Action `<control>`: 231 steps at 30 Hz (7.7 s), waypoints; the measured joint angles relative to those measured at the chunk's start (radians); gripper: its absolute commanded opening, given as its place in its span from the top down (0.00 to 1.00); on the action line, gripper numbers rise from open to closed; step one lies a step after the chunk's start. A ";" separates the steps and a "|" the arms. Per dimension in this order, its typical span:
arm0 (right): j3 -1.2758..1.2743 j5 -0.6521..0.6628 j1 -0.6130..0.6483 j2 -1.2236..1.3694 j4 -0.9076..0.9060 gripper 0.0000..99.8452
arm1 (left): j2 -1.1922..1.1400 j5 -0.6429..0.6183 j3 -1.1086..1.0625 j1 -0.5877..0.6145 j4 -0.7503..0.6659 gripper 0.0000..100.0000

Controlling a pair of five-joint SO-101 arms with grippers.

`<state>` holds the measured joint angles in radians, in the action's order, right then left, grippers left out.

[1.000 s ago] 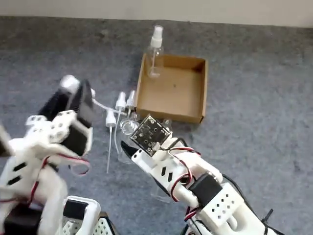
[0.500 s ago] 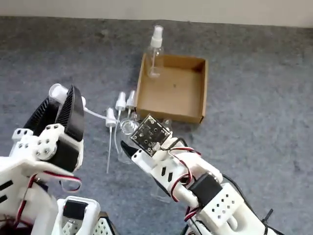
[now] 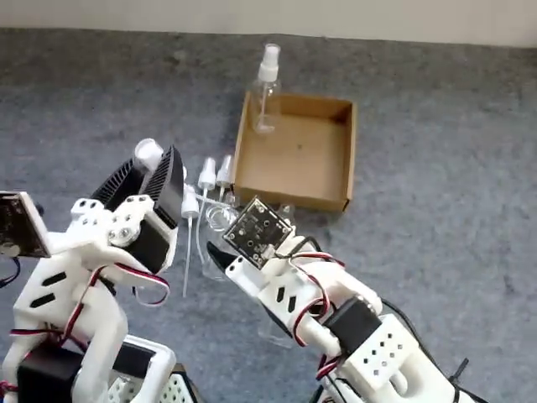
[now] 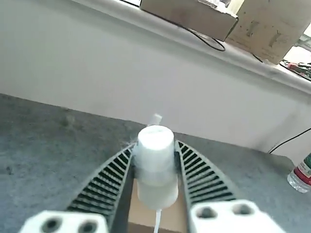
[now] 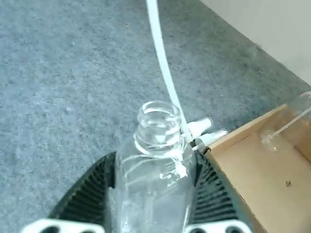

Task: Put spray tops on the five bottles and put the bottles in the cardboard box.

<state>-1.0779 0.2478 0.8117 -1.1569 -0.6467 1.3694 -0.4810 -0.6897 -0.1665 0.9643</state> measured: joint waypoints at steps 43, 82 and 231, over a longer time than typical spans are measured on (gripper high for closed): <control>-0.118 -0.002 -0.017 -0.003 0.060 1.00 | 0.002 0.110 0.160 -0.015 0.066 1.00; -0.133 -0.034 -0.066 0.002 0.160 1.00 | 0.002 0.144 -0.448 -0.206 -0.172 1.00; 1.008 -0.138 -0.603 1.494 0.436 0.77 | -0.018 0.385 -0.534 -0.035 -0.256 0.82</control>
<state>-0.0698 0.1097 0.2087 0.3376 -0.2110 1.3510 -0.0959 -1.2236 -0.2018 0.7081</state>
